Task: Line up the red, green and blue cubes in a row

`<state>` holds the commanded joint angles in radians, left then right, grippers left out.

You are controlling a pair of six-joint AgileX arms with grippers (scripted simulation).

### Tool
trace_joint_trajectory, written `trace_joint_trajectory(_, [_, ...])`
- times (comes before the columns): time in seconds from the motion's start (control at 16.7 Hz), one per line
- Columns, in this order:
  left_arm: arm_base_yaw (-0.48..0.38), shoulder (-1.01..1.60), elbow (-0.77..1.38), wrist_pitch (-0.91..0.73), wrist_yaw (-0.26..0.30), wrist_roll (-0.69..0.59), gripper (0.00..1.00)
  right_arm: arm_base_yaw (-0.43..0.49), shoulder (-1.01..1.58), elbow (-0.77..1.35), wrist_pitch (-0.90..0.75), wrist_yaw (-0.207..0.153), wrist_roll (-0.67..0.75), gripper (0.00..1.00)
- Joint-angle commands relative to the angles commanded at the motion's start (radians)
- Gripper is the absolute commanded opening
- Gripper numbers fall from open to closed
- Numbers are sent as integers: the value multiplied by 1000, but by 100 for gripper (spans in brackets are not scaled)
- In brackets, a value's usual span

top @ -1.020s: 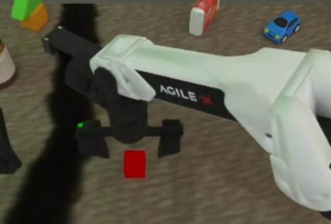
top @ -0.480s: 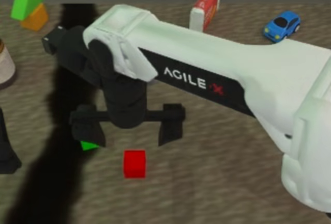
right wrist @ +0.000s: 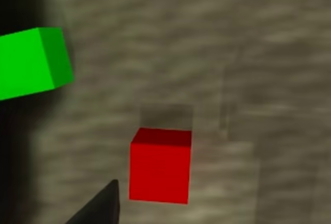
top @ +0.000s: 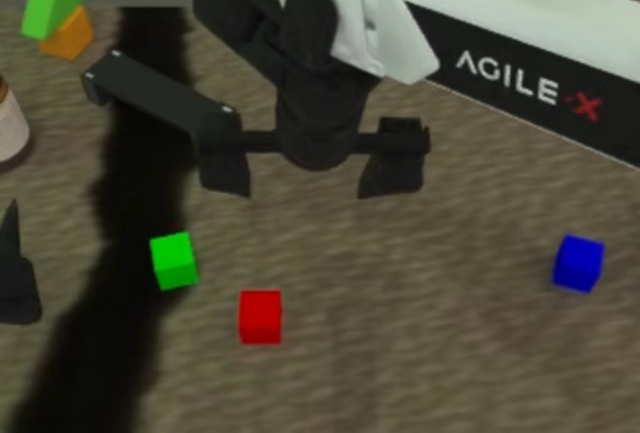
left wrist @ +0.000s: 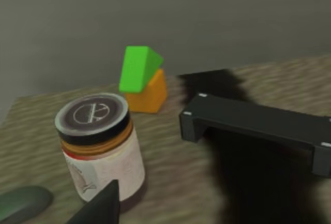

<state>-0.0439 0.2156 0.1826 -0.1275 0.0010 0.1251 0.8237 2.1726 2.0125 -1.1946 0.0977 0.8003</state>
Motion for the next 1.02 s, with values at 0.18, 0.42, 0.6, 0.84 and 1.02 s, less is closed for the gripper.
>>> trace_joint_trajectory(0.18, [-38, 212, 152, -106, 2, 105, 100, -97, -265, -213, 123, 40, -106, 100])
trace_joint_trajectory(0.42, [-96, 576, 382, -276, 3, 270, 100, -259, -706, -593, 321, 72, -272, 100])
trace_joint_trajectory(0.6, [-141, 859, 559, -412, 2, 399, 100, -389, -1062, -921, 483, 76, -402, 100])
trace_joint_trajectory(0.84, [-197, 1192, 788, -587, 0, 564, 100, -550, -1489, -1341, 701, 51, -560, 100])
trace_joint_trajectory(1.02, [-233, 1404, 940, -695, -1, 670, 100, -649, -1739, -1602, 860, 15, -656, 100])
